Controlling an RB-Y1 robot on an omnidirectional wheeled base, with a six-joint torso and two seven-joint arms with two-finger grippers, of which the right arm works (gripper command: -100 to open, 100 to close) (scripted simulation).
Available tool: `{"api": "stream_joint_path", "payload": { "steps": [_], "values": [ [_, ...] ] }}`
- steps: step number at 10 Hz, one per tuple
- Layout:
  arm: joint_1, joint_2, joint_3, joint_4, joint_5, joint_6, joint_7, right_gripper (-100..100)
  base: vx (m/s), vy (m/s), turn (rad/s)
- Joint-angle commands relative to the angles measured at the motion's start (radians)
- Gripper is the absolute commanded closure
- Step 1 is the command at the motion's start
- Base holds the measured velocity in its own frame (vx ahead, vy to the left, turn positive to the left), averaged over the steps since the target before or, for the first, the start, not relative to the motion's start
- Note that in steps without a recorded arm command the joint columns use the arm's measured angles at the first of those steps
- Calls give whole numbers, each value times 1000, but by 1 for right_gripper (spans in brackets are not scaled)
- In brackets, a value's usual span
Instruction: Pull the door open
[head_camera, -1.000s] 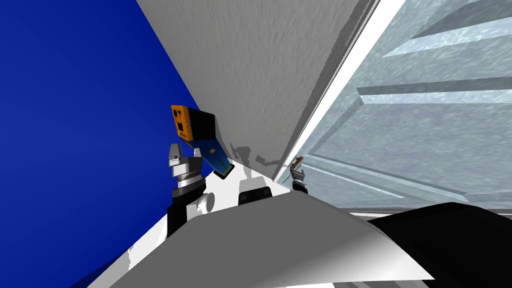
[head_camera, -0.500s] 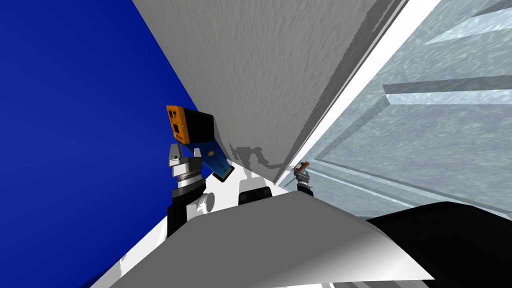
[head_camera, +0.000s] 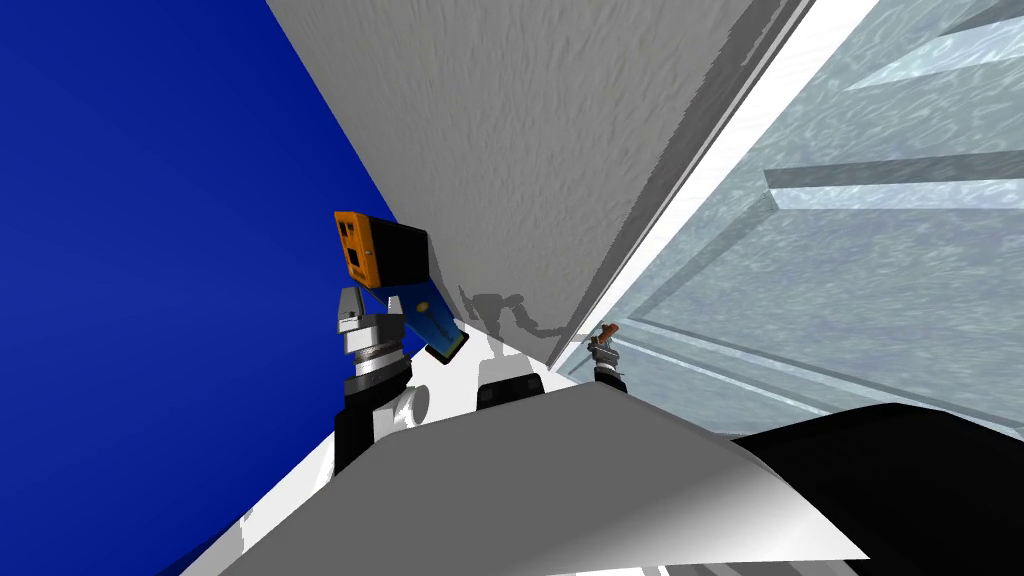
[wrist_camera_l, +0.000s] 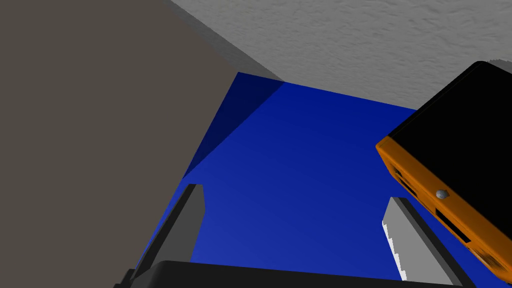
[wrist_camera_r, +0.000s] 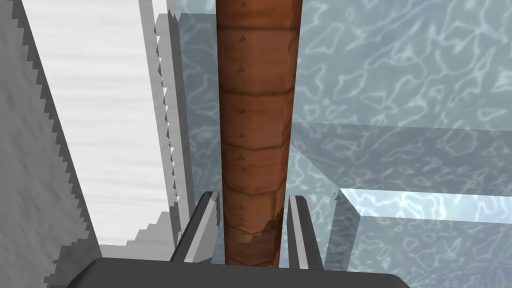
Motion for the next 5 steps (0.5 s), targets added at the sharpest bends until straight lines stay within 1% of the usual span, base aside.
{"api": "stream_joint_path", "payload": {
  "steps": [1,2,3,4,5],
  "values": [
    [0,-1,-1,0,0,1,0,100,0,0,0],
    [0,-1,-1,0,0,1,0,100,0,0,0],
    [6,-8,17,-10,10,0,-10,100,-135,-13,47],
    [7,-11,23,-13,13,-1,-13,100,-204,22,68],
    [11,-16,35,-19,20,-1,-19,100,-194,23,58]
  ]
}}
